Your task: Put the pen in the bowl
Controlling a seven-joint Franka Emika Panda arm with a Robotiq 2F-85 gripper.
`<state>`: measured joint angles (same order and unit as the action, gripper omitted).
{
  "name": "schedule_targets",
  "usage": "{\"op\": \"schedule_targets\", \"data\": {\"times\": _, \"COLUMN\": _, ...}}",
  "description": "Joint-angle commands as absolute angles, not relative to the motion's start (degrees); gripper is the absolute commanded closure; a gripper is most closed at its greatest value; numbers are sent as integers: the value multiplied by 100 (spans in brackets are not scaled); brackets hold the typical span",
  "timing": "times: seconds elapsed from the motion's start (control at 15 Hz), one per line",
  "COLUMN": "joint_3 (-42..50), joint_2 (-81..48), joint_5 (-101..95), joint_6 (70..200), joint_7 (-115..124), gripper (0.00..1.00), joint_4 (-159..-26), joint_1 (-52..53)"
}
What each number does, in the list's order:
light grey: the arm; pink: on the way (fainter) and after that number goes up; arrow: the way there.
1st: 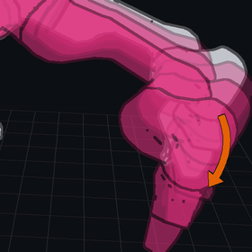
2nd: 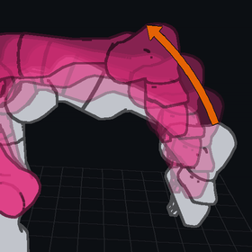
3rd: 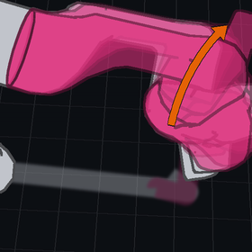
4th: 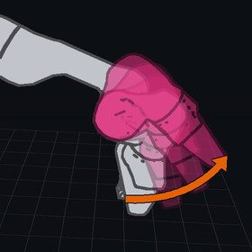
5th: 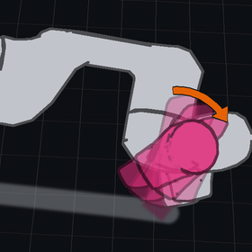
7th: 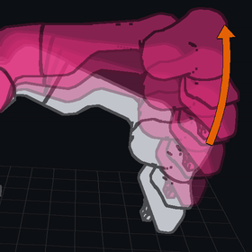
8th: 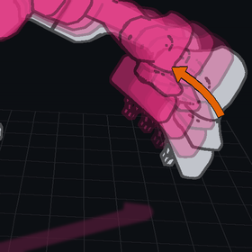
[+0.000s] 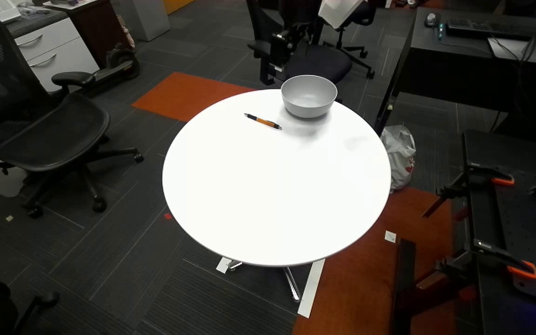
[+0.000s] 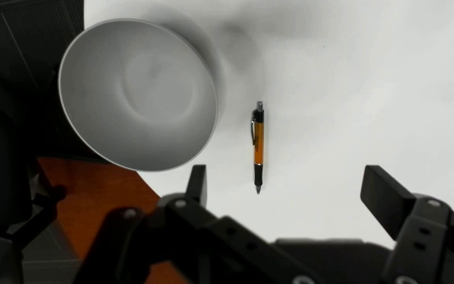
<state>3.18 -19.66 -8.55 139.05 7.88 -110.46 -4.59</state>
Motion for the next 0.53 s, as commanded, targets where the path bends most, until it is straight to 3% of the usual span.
{"op": "schedule_targets", "data": {"times": 0.0, "joint_3": 423, "joint_2": -2542, "joint_5": -766, "joint_6": 13968, "joint_7": 597, "gripper": 0, "joint_4": -10412, "joint_1": -431}}
{"op": "schedule_targets", "data": {"times": 0.47, "joint_3": 344, "joint_2": -3341, "joint_5": -591, "joint_6": 13938, "joint_7": 122, "gripper": 0, "joint_4": -9621, "joint_1": -558}}
